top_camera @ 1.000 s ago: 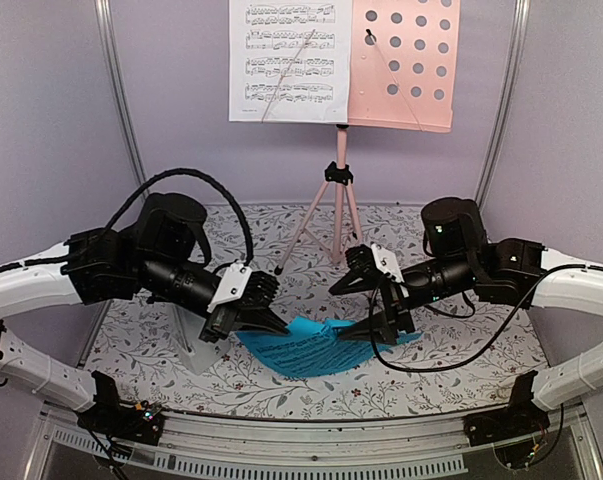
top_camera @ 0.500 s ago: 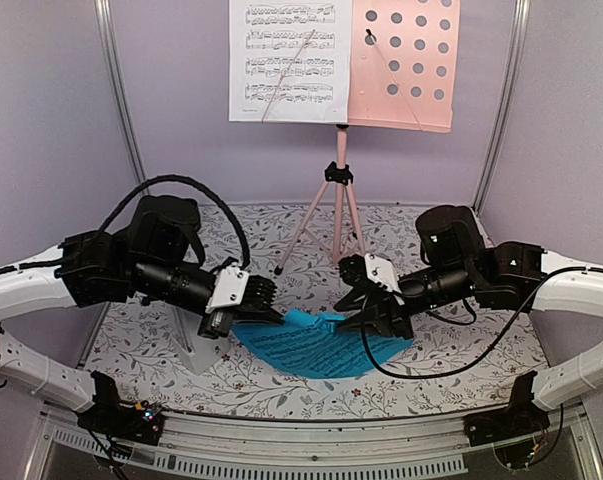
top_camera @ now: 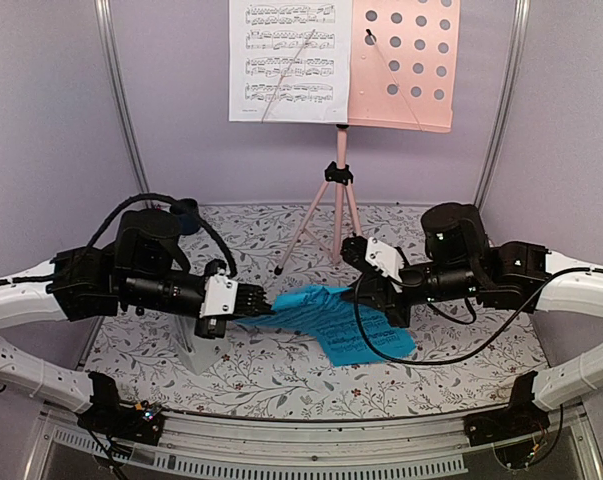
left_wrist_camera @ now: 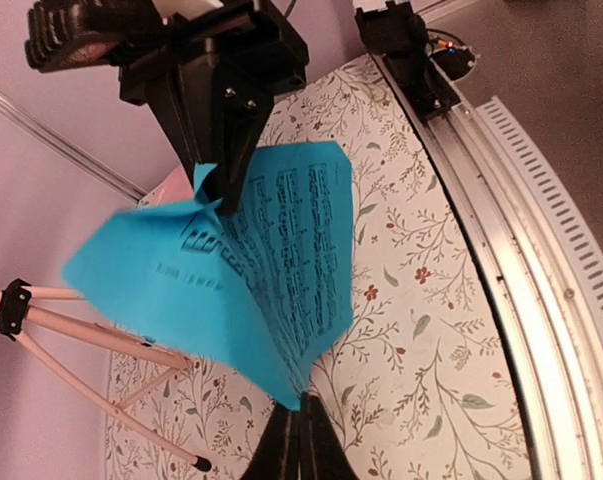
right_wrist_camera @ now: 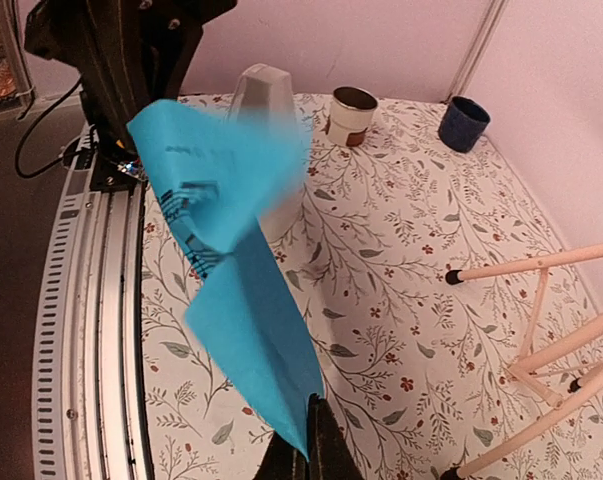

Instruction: Set up the instrument practice props

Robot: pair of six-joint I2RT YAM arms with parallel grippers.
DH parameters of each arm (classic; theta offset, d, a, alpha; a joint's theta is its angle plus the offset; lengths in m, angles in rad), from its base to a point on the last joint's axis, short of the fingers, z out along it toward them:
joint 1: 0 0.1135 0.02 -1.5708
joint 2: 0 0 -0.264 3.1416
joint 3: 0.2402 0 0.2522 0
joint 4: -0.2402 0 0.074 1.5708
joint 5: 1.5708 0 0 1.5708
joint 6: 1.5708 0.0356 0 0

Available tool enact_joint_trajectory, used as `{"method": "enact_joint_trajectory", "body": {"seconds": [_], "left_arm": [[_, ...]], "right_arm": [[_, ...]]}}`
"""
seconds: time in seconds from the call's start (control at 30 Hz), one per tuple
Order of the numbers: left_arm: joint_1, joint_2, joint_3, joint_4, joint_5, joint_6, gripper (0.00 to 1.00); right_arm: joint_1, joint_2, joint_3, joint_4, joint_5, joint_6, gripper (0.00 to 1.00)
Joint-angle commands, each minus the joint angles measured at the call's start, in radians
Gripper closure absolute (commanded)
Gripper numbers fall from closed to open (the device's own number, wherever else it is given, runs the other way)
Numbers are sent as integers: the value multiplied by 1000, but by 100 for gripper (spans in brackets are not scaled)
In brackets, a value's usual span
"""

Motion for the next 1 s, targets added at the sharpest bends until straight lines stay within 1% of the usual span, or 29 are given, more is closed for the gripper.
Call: {"method": "enact_joint_trajectory", "body": {"seconds": [0.0,0.1,0.13,0.17,0.2,0.23,0.27,0.33,0.4,0.47,0.53,0.63,0.7,0.73,0.83,0.87,0.97], "left_arm": [[-12,-15,-47,49,-127,-16,84],[-13,1,-31,81,-148,-89,49],[-13,6,-20,93,-140,-115,43],[-13,9,-11,112,-133,-142,34],[-10,9,-2,131,-128,-174,16],[-5,9,5,148,-116,-205,11],[2,9,11,163,-95,-235,8],[10,16,21,187,-41,-285,8],[13,33,37,206,-18,-328,13],[15,44,43,241,-16,-360,25],[15,56,48,265,-14,-372,46],[24,68,62,273,-58,-372,77],[29,69,67,280,-83,-368,91],[31,69,72,282,-92,-367,94],[37,76,95,278,-81,-374,100],[41,84,108,272,-68,-379,100],[50,110,148,248,-26,-405,100]], "right_arm": [[3,-62,-19,52,146,31,100],[3,-66,-16,65,112,24,100],[2,-62,-14,71,93,21,100],[3,-57,-10,74,78,18,100],[3,-49,-6,74,72,15,100],[3,-41,-2,72,69,13,100],[2,-32,4,70,70,12,100],[3,-26,7,72,62,10,100],[2,-31,2,84,44,10,100],[3,-41,-5,96,13,11,100],[3,-55,-19,114,-14,10,100],[3,-85,-46,141,-55,13,100],[3,-102,-61,153,-77,16,100],[3,-107,-67,158,-83,22,100],[3,-106,-78,171,-102,42,100],[3,-104,-80,178,-110,49,100],[3,-94,-81,198,-128,80,96]]}}
